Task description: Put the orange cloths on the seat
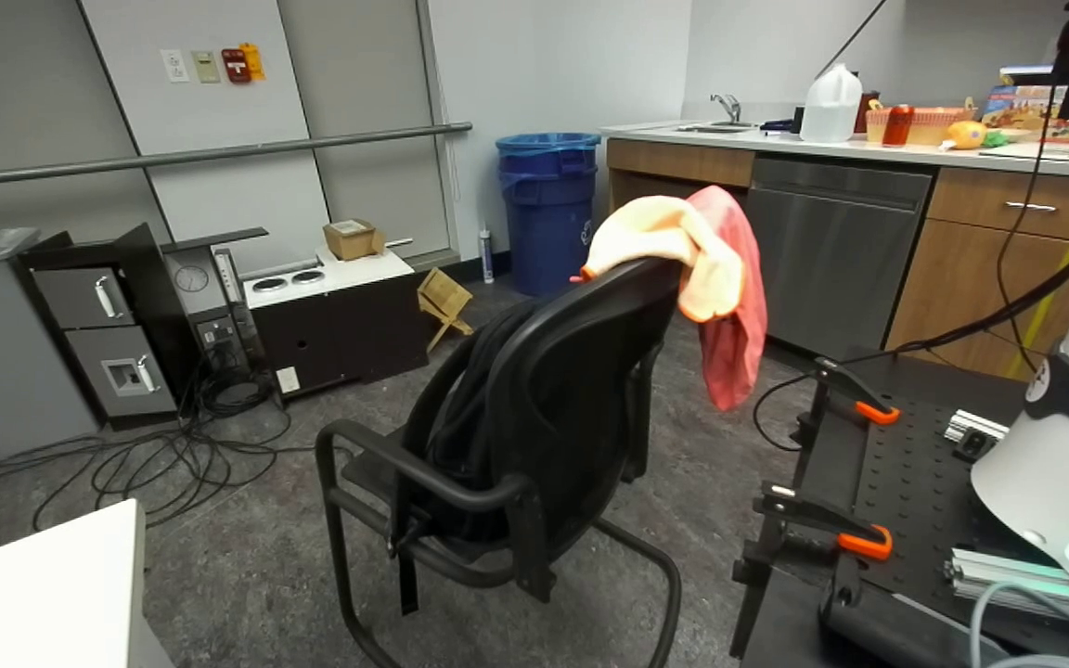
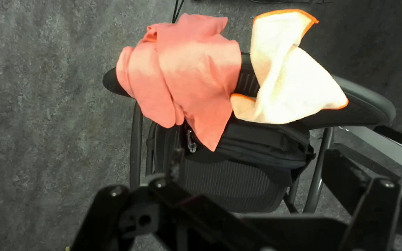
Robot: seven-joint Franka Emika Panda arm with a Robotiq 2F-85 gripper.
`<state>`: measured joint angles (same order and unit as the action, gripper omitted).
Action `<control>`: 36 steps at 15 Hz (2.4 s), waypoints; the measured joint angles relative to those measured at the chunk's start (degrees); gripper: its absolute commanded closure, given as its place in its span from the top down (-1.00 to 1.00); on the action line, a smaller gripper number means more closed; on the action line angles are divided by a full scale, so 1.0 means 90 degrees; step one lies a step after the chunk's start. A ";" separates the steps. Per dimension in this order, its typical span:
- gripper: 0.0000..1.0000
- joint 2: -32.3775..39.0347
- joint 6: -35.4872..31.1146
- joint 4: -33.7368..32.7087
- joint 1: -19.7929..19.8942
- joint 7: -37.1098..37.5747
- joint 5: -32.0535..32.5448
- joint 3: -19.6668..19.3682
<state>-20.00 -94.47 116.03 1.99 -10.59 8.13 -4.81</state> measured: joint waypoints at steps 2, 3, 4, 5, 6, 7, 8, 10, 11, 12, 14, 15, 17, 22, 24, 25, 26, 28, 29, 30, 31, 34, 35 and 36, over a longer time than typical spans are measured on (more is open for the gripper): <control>1.00 -0.0020 0.0000 0.0077 -0.0025 0.0043 0.0000 0.0118; 1.00 -0.0018 0.0000 0.0095 -0.0040 0.0071 0.0000 0.0173; 1.00 -0.0022 0.0000 0.0102 -0.0041 0.0072 0.0000 0.0187; 1.00 -0.0021 0.0000 0.0102 -0.0041 0.0072 0.0000 0.0191; 1.00 -0.0022 0.0000 0.0102 -0.0041 0.0072 0.0000 0.0189; 1.00 -0.0020 0.0000 0.0102 -0.0040 0.0072 0.0000 0.0186; 1.00 -0.0011 -0.0010 0.0114 -0.0041 0.0072 0.0000 0.0193; 1.00 0.0003 -0.0177 0.0266 -0.0048 0.0072 -0.0023 0.0218; 1.00 0.0009 -0.0298 0.0413 -0.0067 0.0071 -0.0056 0.0233; 1.00 0.0013 -0.0443 0.0598 -0.0099 0.0071 -0.0087 0.0249; 1.00 0.0020 -0.0762 0.1036 -0.0182 0.0070 -0.0176 0.0289; 1.00 0.0026 -0.0922 0.1262 -0.0225 0.0070 -0.0233 0.0311; 1.00 0.0055 -0.1252 0.1695 -0.0301 0.0070 -0.0347 0.0331; 1.00 0.0247 -0.1996 0.2509 -0.0317 0.0102 -0.0488 0.0324; 1.00 0.0370 -0.2254 0.2714 -0.0303 0.0166 -0.0541 0.0300; 1.00 0.0441 -0.2373 0.2787 -0.0290 0.0216 -0.0577 0.0290; 1.00 0.0515 -0.2472 0.2839 -0.0277 0.0267 -0.0591 0.0280; 0.50 0.0659 -0.2654 0.2887 -0.0247 0.0349 -0.0592 0.0254; 0.45 0.0722 -0.2720 0.2900 -0.0223 0.0362 -0.0592 0.0233; 0.31 0.0780 -0.2781 0.2903 -0.0194 0.0362 -0.0592 0.0213; 0.12 0.0836 -0.2837 0.2903 -0.0164 0.0363 -0.0597 0.0194; -0.34 0.0965 -0.2907 0.2886 -0.0117 0.0365 -0.0728 0.0132; -0.47 0.0994 -0.2907 0.2878 -0.0110 0.0365 -0.0764 0.0121; -0.65 0.1010 -0.2907 0.2871 -0.0108 0.0365 -0.0801 0.0116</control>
<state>-10.90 -120.63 141.87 1.02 -7.30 0.92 -3.76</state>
